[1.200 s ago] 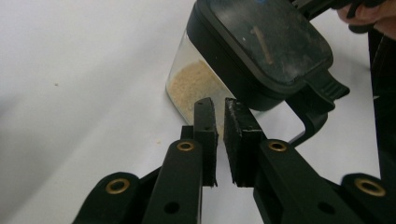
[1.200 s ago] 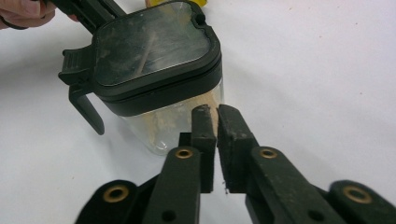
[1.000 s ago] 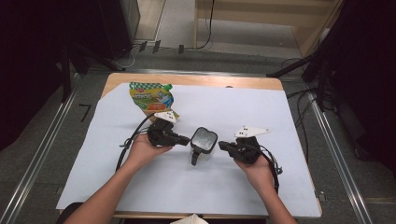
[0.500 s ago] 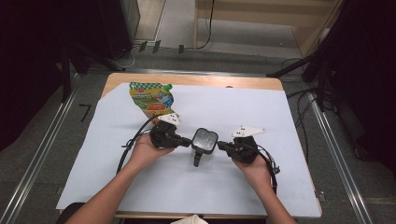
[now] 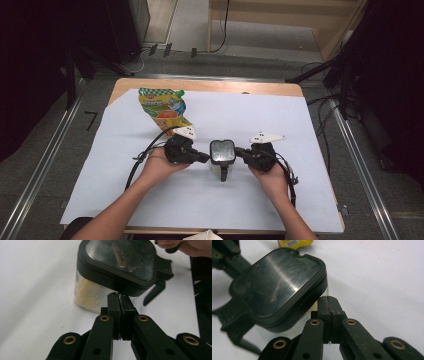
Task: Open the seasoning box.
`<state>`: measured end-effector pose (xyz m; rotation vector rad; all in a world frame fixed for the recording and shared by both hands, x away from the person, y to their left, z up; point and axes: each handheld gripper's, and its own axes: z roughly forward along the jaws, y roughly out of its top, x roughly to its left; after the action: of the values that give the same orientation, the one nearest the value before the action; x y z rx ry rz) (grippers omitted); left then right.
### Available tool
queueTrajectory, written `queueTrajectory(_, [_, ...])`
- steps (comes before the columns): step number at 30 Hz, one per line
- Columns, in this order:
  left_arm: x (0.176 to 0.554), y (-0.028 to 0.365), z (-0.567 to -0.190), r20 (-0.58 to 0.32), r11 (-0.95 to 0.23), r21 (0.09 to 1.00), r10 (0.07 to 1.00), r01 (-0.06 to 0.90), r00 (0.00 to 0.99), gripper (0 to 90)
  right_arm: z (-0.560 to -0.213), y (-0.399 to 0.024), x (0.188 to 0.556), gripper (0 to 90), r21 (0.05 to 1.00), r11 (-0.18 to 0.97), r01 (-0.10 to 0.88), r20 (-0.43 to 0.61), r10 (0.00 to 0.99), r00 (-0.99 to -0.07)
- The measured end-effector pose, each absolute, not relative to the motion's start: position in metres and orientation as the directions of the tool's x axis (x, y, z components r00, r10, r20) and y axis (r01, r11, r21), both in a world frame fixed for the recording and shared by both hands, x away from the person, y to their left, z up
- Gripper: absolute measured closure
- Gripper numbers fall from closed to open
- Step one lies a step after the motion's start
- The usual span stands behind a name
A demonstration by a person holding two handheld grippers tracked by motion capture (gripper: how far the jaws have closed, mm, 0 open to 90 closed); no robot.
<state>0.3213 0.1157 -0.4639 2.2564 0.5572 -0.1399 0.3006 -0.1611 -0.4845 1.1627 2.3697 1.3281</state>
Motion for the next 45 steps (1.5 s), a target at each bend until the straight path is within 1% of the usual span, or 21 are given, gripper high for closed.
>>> queueTrajectory(7, [0.315,0.106,-0.465,-0.29,-0.594,0.681,0.318,0.428,0.902,89.0,-0.487,-0.16,0.306,90.0,0.798,0.286,0.531,0.189,0.717,-0.671])
queueTrajectory(9, [0.316,0.107,-0.465,-0.311,-0.587,0.677,0.317,0.443,0.896,88.3,-0.486,-0.161,0.308,90.0,0.792,0.294,0.535,0.192,0.712,-0.675])
queueTrajectory(13, [0.315,0.109,-0.464,-0.33,-0.584,0.674,0.31,0.453,0.891,81.4,-0.482,-0.165,0.304,90.0,0.777,0.297,0.556,0.186,0.734,-0.653])
queueTrajectory(14, [0.315,0.111,-0.462,-0.321,-0.594,0.673,0.304,0.442,0.897,75.9,-0.477,-0.172,0.3,90.0,0.777,0.281,0.563,0.2,0.738,-0.645])
queueTrajectory(15, [0.315,0.112,-0.462,-0.318,-0.596,0.674,0.301,0.438,0.899,75.9,-0.477,-0.172,0.3,90.0,0.777,0.281,0.563,0.2,0.738,-0.645])
queueTrajectory(17, [0.315,0.115,-0.461,-0.311,-0.598,0.679,0.291,0.426,0.905,72.1,-0.473,-0.177,0.295,90.0,0.782,0.274,0.559,0.199,0.741,-0.642])
queueTrajectory(18, [0.315,0.116,-0.46,-0.31,-0.596,0.68,0.295,0.427,0.904,67.1,-0.469,-0.182,0.288,90.0,0.785,0.266,0.559,0.204,0.741,-0.639])
queueTrajectory(19, [0.315,0.117,-0.46,-0.307,-0.595,0.683,0.29,0.422,0.906,67.1,-0.469,-0.182,0.288,90.0,0.785,0.266,0.559,0.204,0.741,-0.639])
queueTrajectory(21, [0.316,0.119,-0.461,-0.307,-0.596,0.682,0.292,0.424,0.906,63.0,-0.465,-0.185,0.281,90.0,0.782,0.265,0.564,0.212,0.739,-0.64])
queueTrajectory(26, [0.318,0.121,-0.462,-0.311,-0.596,0.681,0.291,0.426,0.905,56.5,-0.457,-0.186,0.256,90.0,0.786,0.264,0.559,0.225,0.72,-0.656])
queueTrajectory(29, [0.318,0.12,-0.462,-0.318,-0.586,0.684,0.297,0.435,0.9,54.7,-0.458,-0.183,0.246,90.0,0.783,0.289,0.551,0.213,0.708,-0.674])
queueTrajectory(36, [0.319,0.122,-0.462,-0.324,-0.585,0.679,0.303,0.443,0.896,54.3,-0.459,-0.167,0.228,90.0,0.778,0.333,0.533,0.2,0.673,-0.712])
queueTrajectory(45, [0.321,0.123,-0.461,-0.349,-0.567,0.678,0.312,0.468,0.884,52.3,-0.465,-0.151,0.224,90.0,0.769,0.356,0.531,0.219,0.635,-0.741])
